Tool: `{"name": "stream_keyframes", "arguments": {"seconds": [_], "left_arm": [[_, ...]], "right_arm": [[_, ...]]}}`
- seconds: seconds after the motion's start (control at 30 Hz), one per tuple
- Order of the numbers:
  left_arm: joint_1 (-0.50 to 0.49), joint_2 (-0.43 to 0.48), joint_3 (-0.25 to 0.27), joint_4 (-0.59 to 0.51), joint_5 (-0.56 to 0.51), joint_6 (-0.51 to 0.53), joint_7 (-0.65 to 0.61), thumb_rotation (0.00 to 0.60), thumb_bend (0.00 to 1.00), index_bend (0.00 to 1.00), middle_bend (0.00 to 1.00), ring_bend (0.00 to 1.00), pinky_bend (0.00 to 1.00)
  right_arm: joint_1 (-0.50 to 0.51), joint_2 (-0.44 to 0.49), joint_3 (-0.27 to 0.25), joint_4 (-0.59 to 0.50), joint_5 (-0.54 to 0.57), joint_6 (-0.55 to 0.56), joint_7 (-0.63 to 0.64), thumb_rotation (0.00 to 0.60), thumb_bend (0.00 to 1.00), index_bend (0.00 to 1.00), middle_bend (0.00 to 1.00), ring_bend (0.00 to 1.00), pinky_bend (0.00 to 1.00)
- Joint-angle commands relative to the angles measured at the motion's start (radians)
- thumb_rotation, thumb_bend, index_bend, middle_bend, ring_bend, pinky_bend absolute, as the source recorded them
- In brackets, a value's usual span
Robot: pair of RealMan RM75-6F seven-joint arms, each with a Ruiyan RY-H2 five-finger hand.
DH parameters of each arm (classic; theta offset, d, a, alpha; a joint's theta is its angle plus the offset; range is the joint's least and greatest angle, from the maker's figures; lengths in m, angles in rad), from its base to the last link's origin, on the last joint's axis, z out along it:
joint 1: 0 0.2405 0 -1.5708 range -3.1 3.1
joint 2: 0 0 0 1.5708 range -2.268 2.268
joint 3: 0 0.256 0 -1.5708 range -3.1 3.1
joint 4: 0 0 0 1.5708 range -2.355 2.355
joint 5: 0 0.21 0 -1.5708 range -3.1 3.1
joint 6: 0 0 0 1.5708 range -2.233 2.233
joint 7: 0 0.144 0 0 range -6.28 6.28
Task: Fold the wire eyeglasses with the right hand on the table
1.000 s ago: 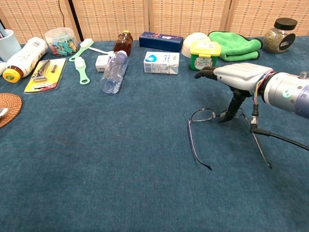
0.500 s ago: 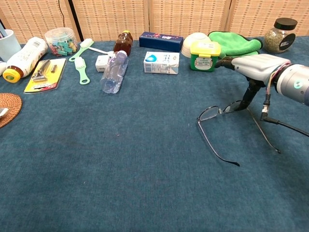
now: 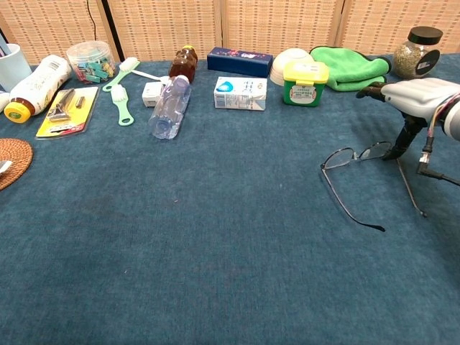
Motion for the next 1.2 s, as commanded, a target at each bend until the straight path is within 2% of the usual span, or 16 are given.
{"name": "stream_keyframes", "arguments": {"seconds": [0.03,0.33,0.63,0.9,1.2], "left_arm": [[-0.001,0.000,0.000,-0.001,0.001,-0.001,0.001,0.441,0.20,0.00,0.00,0.00,0.00],[-0.008,-0.002,0.000,-0.008,0.009,-0.001,0.005,0.442,0.20,0.00,0.00,0.00,0.00],[-0.010,-0.005,0.003,-0.012,0.017,0.000,0.006,0.440,0.20,0.00,0.00,0.00,0.00],[0.006,-0.001,0.009,0.006,0.005,0.008,-0.018,0.442,0.20,0.00,0.00,0.00,0.00],[0.013,-0.003,0.013,0.029,-0.002,0.005,-0.040,0.441,0.20,0.00,0.00,0.00,0.00]], "right_arm": [[-0.011,0.009,-0.001,0.012,0.011,0.002,0.000,0.600,0.12,0.00,0.00,0.00,0.00],[-0.052,0.064,-0.002,0.002,0.037,0.029,-0.008,0.600,0.12,0.00,0.00,0.00,0.00],[-0.055,0.125,-0.008,-0.144,-0.011,0.031,0.007,0.600,0.12,0.00,0.00,0.00,0.00],[-0.001,0.087,0.008,-0.155,0.011,-0.014,-0.025,0.600,0.12,0.00,0.00,0.00,0.00],[0.070,0.015,0.026,-0.076,0.063,-0.056,-0.083,0.600,0.12,0.00,0.00,0.00,0.00]]}}
